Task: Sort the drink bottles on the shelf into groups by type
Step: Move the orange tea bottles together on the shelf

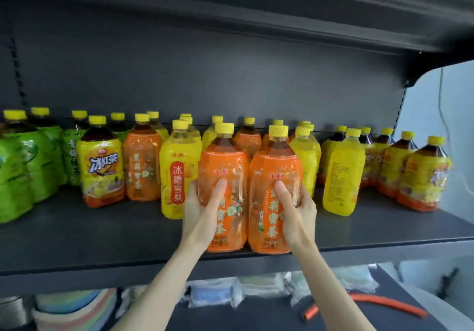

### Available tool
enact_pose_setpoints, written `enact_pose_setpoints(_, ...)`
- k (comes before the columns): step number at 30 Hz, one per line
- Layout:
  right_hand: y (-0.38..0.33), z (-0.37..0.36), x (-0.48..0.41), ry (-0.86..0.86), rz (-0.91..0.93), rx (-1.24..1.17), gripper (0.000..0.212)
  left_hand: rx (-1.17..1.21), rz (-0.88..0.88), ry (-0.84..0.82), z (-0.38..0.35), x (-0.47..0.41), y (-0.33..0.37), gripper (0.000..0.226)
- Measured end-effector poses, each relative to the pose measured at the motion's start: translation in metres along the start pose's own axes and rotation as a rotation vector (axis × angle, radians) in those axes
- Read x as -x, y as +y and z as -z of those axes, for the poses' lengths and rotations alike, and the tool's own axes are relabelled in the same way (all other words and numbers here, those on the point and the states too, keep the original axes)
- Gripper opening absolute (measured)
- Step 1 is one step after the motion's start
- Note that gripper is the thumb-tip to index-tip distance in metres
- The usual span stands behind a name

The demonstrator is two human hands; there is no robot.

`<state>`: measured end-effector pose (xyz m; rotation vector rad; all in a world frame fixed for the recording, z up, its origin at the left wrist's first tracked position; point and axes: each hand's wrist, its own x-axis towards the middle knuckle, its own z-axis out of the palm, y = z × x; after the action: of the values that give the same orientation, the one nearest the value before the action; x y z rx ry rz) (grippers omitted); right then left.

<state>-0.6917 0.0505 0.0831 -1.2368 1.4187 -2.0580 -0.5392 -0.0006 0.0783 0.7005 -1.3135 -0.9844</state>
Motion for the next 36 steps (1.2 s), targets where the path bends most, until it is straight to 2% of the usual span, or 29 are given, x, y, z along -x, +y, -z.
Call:
enact_pose_setpoints(3, 0.007, 0.014, -0.015, -0.013, -0.032, -0.001, 0.062, -0.016, 0.030, 0.029, -0.023, -0.003, -0.009, 0.066)
enact_pose_setpoints(9, 0.029, 0.021, -0.036, 0.019, -0.061, 0.000, 0.053, -0.048, 0.036, 0.026, -0.043, -0.019, -0.019, 0.044)
enact_pose_setpoints(16, 0.041, 0.027, -0.050, 0.056, -0.018, 0.009, 0.080, -0.112, 0.059, -0.076, -0.058, -0.045, -0.040, 0.079)
enact_pose_setpoints(19, 0.045, 0.029, -0.055, 0.061, -0.015, 0.015, 0.084, -0.142, 0.096, -0.136, -0.064, -0.060, -0.050, 0.083)
enact_pose_setpoints(22, 0.049, 0.029, -0.059, 0.066, -0.011, 0.022, 0.087, -0.221, 0.111, -0.116, -0.068, -0.076, -0.063, 0.090)
enact_pose_setpoints(25, 0.051, 0.029, -0.060, 0.073, -0.001, 0.030, 0.083, -0.229, 0.127, -0.102, -0.075, -0.086, -0.072, 0.090)
enact_pose_setpoints(29, 0.052, 0.029, -0.061, 0.079, 0.005, 0.022, 0.086, -0.172, 0.142, -0.090, -0.084, -0.090, -0.067, 0.072)
enact_pose_setpoints(31, 0.052, 0.030, -0.061, 0.076, 0.011, 0.022, 0.084, -0.161, 0.150, -0.082, -0.088, -0.093, -0.071, 0.072)
enact_pose_setpoints(33, 0.052, 0.030, -0.061, 0.068, 0.016, 0.024, 0.078, -0.164, 0.151, -0.077, -0.092, -0.096, -0.073, 0.071)
enact_pose_setpoints(36, 0.052, 0.032, -0.062, 0.065, 0.014, 0.024, 0.057, -0.174, 0.154, -0.087, -0.095, -0.101, -0.076, 0.068)
